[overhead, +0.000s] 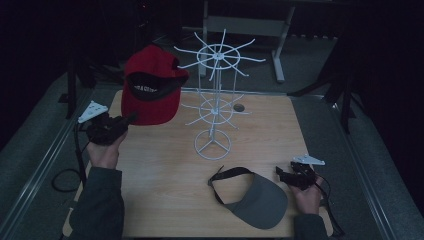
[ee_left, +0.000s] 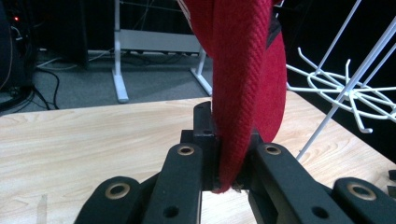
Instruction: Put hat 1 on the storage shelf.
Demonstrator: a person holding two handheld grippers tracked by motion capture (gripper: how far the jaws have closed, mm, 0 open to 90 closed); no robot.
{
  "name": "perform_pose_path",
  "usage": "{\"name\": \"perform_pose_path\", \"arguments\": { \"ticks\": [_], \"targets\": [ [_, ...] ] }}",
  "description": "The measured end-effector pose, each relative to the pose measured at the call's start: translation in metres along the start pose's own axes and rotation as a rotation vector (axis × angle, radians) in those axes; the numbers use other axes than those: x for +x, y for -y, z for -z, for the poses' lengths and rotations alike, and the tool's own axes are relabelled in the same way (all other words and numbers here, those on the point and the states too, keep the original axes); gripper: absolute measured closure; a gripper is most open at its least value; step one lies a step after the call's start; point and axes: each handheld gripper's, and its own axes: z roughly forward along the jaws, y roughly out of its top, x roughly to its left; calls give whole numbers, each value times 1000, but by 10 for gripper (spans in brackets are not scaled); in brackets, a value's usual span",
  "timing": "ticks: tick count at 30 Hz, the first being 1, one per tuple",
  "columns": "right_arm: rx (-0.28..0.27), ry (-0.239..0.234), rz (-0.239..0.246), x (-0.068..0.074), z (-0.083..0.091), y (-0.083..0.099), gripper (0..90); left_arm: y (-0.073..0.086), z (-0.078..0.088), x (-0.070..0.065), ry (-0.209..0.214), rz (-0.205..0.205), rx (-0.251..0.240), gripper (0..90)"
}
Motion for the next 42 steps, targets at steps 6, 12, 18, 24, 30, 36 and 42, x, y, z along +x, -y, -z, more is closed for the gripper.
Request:
{"name": "perform_pose_path", "arguments": {
  "ticks": [6,12,18,24,30,36,42],
  "targets": [
    [0,0,0,0,0,0,309,-4,3,-2,1,-5,-10,857],
    [0,0,0,0,0,0,309,-7,4,-3,2,-5,-22,857],
    [1,0,1,0,0,0,309,-11,7,-4,5,-4,-37,857],
    [1,0,1,0,0,0,309,-15,10,-5,12,-8,-49,857],
    [1,0,1,0,0,0,309,-19,12,-7,17,-12,-61,857],
    [1,0,0,0,0,0,309,-23,14,-9,13,-9,-74,857],
    [0,0,0,0,0,0,309,-29,15,-12,19,-15,-90,857]
  ]
}}
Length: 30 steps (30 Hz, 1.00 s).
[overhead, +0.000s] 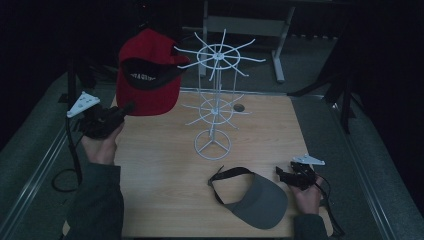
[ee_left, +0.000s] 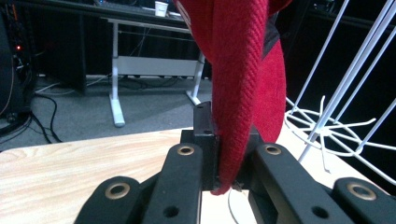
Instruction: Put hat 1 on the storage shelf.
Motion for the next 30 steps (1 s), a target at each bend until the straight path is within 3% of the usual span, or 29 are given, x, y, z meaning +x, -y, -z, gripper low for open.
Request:
{"name": "perform_pose_path", "arguments": {
  "ticks": [30],
  "targets": [
    [1,-1,1,0,0,0,307,-28,9,-6,9,-9,-79,856]
  ]
}}
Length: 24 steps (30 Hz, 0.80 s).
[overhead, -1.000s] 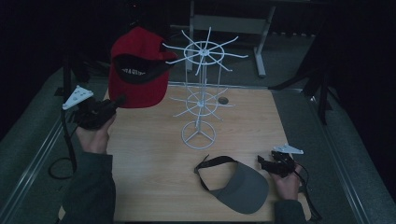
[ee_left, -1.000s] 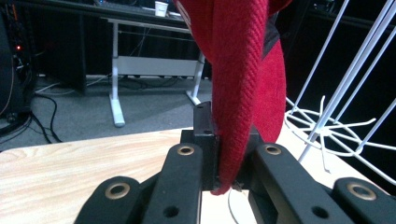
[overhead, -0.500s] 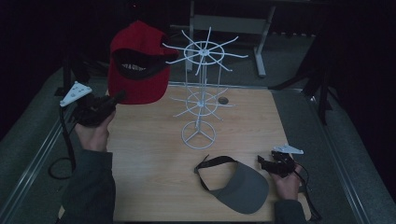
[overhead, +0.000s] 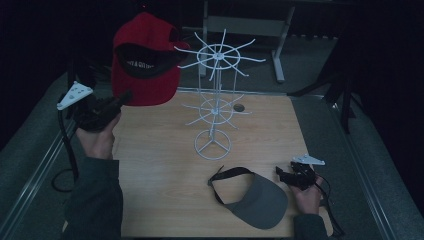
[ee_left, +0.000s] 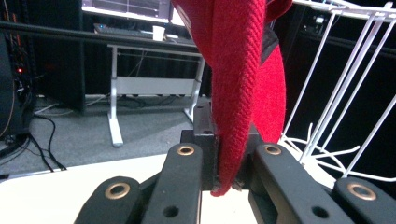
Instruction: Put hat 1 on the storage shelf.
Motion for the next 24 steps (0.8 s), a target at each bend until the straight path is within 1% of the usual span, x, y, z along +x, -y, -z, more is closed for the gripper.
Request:
{"name": "perform_pose_path", "arguments": {
  "ticks": [5,10,15,18,24],
  "targets": [
    [0,0,0,0,0,0,307,-2,4,-1,4,10,-19,856],
    [0,0,0,0,0,0,307,-4,9,-5,15,3,-37,857],
    [0,0,0,0,0,0,307,-5,12,-8,21,-7,-42,856],
    [0,0,0,0,0,0,307,-4,12,-9,22,-10,-38,856],
    [0,0,0,0,0,0,307,4,15,-12,39,-10,-41,856]
  ]
}}
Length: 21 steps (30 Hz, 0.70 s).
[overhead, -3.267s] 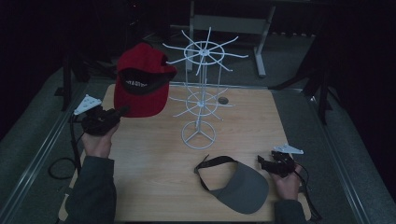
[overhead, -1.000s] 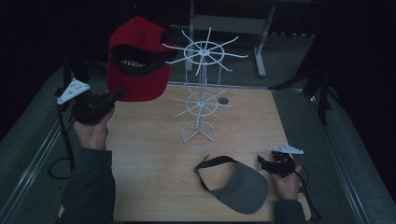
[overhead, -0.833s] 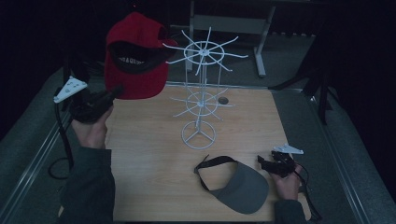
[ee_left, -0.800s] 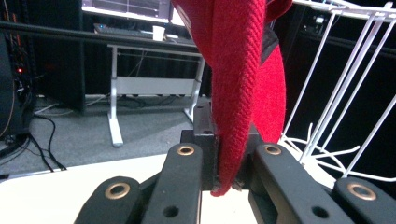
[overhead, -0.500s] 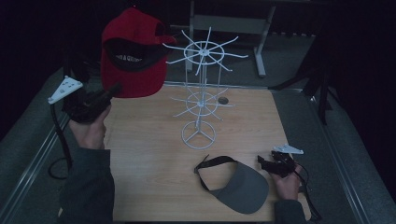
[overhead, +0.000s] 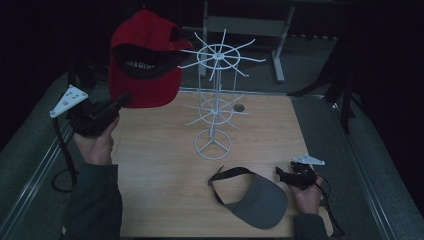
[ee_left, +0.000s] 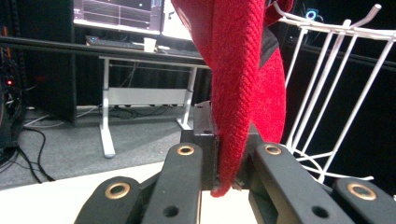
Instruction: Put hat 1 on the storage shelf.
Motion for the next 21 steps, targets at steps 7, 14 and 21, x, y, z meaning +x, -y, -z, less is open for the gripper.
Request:
{"name": "perform_pose_path", "arguments": {
  "ticks": [7,14,21],
  "targets": [
    [0,0,1,0,0,0,307,17,-4,0,-9,-46,28,856],
    [1,0,-1,0,0,0,306,44,-9,3,-16,-70,45,855],
    [0,0,-1,0,0,0,306,77,-15,5,-12,-88,67,854]
  ]
}}
